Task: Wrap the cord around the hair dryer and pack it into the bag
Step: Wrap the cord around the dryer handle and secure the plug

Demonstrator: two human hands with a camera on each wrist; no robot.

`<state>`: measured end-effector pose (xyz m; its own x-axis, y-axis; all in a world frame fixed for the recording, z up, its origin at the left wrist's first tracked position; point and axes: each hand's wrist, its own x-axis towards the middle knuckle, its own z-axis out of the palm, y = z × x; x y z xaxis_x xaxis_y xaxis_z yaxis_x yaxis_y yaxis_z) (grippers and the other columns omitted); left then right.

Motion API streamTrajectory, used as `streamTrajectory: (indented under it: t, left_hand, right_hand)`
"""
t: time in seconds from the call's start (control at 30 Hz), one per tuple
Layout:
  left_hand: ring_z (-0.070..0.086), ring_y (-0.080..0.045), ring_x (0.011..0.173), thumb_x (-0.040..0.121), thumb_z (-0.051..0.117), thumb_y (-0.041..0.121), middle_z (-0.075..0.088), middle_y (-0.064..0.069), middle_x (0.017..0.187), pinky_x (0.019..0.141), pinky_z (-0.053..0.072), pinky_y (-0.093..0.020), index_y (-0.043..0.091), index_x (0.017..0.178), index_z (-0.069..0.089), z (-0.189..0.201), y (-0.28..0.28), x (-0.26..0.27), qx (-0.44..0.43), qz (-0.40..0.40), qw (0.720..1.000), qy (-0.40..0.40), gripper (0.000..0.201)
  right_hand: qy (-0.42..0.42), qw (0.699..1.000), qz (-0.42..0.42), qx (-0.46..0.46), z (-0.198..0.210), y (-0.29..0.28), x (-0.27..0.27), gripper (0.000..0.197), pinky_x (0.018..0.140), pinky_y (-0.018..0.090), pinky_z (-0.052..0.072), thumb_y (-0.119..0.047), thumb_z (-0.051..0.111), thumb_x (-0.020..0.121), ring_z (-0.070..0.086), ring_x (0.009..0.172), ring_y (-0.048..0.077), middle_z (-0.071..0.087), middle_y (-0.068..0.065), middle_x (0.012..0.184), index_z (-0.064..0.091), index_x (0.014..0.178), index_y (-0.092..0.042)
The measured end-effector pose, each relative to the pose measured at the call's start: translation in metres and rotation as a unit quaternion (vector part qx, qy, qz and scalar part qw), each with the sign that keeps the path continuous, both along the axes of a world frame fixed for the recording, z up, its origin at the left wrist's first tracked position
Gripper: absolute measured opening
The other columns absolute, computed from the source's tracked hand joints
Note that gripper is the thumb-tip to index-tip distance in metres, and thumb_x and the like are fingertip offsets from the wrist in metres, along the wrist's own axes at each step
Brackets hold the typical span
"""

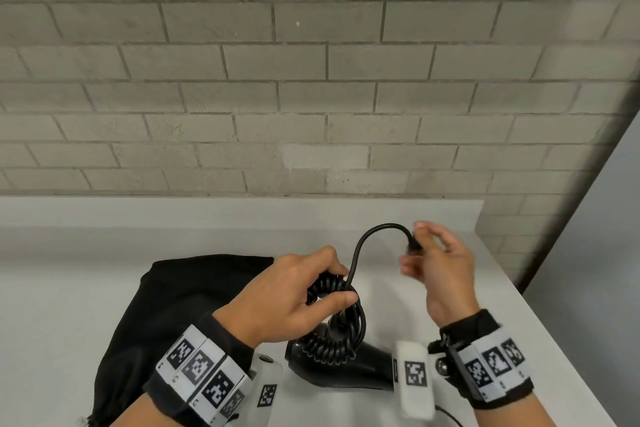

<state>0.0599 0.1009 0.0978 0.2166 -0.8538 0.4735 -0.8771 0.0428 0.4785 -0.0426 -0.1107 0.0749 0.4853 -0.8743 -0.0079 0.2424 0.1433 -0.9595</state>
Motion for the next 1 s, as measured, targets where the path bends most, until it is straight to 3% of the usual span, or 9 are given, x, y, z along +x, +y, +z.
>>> streamTrajectory:
  t: [0.13, 0.23, 0.3, 0.4, 0.53, 0.7, 0.83, 0.9, 1.0]
  left_hand:
    - [0.042, -0.008, 0.048, 0.093, 0.064, 0.041, 0.053, 0.022, 0.064, 0.049, 0.037, -0.022, 0.038, 0.092, 0.046, 0.002, 0.0, 0.001, -0.001, -0.012, 1.0, 0.025, 0.019]
    - [0.047, -0.015, 0.049, 0.093, 0.063, 0.046, 0.055, 0.009, 0.064, 0.049, 0.043, -0.04, 0.034, 0.091, 0.048, 0.001, 0.0, 0.004, 0.003, -0.01, 0.999, 0.047, 0.019]
    - [0.049, -0.018, 0.05, 0.093, 0.062, 0.047, 0.056, 0.008, 0.065, 0.05, 0.044, -0.042, 0.034, 0.09, 0.048, 0.001, 0.0, 0.005, 0.0, -0.006, 0.999, 0.05, 0.019]
    - [0.052, -0.015, 0.053, 0.093, 0.063, 0.043, 0.057, 0.015, 0.067, 0.05, 0.044, -0.034, 0.032, 0.09, 0.05, 0.002, 0.0, 0.004, -0.011, -0.002, 0.999, 0.052, 0.018]
    - [0.054, -0.017, 0.053, 0.093, 0.063, 0.044, 0.061, 0.007, 0.067, 0.051, 0.046, -0.037, 0.027, 0.089, 0.053, 0.002, -0.001, 0.005, -0.018, 0.008, 0.998, 0.054, 0.02]
    - [0.056, -0.014, 0.054, 0.093, 0.063, 0.045, 0.063, 0.007, 0.068, 0.051, 0.046, -0.032, 0.021, 0.09, 0.059, 0.006, 0.001, 0.005, -0.018, 0.02, 0.999, 0.045, 0.024]
    - [0.055, -0.014, 0.051, 0.092, 0.064, 0.047, 0.061, 0.009, 0.063, 0.052, 0.046, -0.031, 0.025, 0.088, 0.06, 0.012, 0.001, 0.008, 0.012, 0.049, 0.998, 0.049, 0.022]
    - [0.053, -0.016, 0.051, 0.09, 0.065, 0.051, 0.06, 0.01, 0.063, 0.053, 0.047, -0.034, 0.029, 0.084, 0.059, 0.016, 0.0, 0.009, 0.034, 0.071, 0.995, 0.063, 0.023]
    - [0.051, -0.01, 0.049, 0.087, 0.066, 0.055, 0.064, 0.004, 0.066, 0.053, 0.043, -0.025, 0.029, 0.08, 0.06, 0.021, -0.001, 0.009, 0.071, 0.097, 0.989, 0.088, 0.027]
  right_hand:
    - [0.065, 0.977, 0.203, 0.001, -0.017, 0.018, -0.003, 0.029, 0.052, 0.032, 0.049, -0.014, 0.042, 0.101, 0.055, 0.055, 0.024, 0.057, 0.013, 0.062, 0.065, 0.112, -0.001]
    - [0.031, 0.931, 0.363, 0.029, -0.018, 0.033, -0.009, 0.043, 0.072, 0.042, 0.046, -0.019, 0.044, 0.085, 0.05, 0.072, 0.032, 0.054, 0.021, 0.073, 0.064, 0.118, 0.0]
    - [0.028, 0.906, 0.422, -0.008, -0.017, 0.04, -0.011, 0.045, 0.082, 0.047, 0.043, -0.017, 0.045, 0.077, 0.049, 0.085, 0.034, 0.052, 0.025, 0.088, 0.068, 0.115, -0.008]
    - [0.05, 0.899, 0.427, -0.079, -0.018, 0.048, -0.011, 0.032, 0.094, 0.058, 0.042, -0.023, 0.048, 0.09, 0.057, 0.098, 0.038, 0.06, 0.034, 0.107, 0.071, 0.112, -0.017]
    - [0.051, 0.897, 0.423, -0.118, -0.024, 0.053, -0.006, 0.042, 0.11, 0.05, 0.038, -0.04, 0.053, 0.092, 0.057, 0.12, 0.033, 0.06, 0.023, 0.125, 0.067, 0.12, -0.011]
    - [-0.034, 0.919, 0.381, -0.1, -0.025, 0.056, -0.004, 0.022, 0.091, 0.035, 0.052, -0.017, 0.063, 0.089, 0.066, 0.106, 0.032, 0.07, 0.02, 0.108, 0.07, 0.107, -0.006]
    - [-0.021, 0.92, 0.382, -0.082, -0.023, 0.063, -0.001, 0.021, 0.087, 0.037, 0.054, -0.006, 0.057, 0.094, 0.069, 0.099, 0.033, 0.071, 0.024, 0.105, 0.061, 0.111, 0.004]
    - [-0.003, 0.92, 0.385, -0.075, -0.021, 0.067, -0.001, 0.022, 0.089, 0.035, 0.053, -0.003, 0.051, 0.096, 0.069, 0.101, 0.032, 0.071, 0.022, 0.106, 0.061, 0.115, 0.002]
    - [0.001, 0.919, 0.393, -0.034, -0.019, 0.071, -0.004, 0.029, 0.094, 0.041, 0.05, 0.001, 0.045, 0.097, 0.069, 0.097, 0.031, 0.072, 0.02, 0.103, 0.061, 0.121, -0.004]
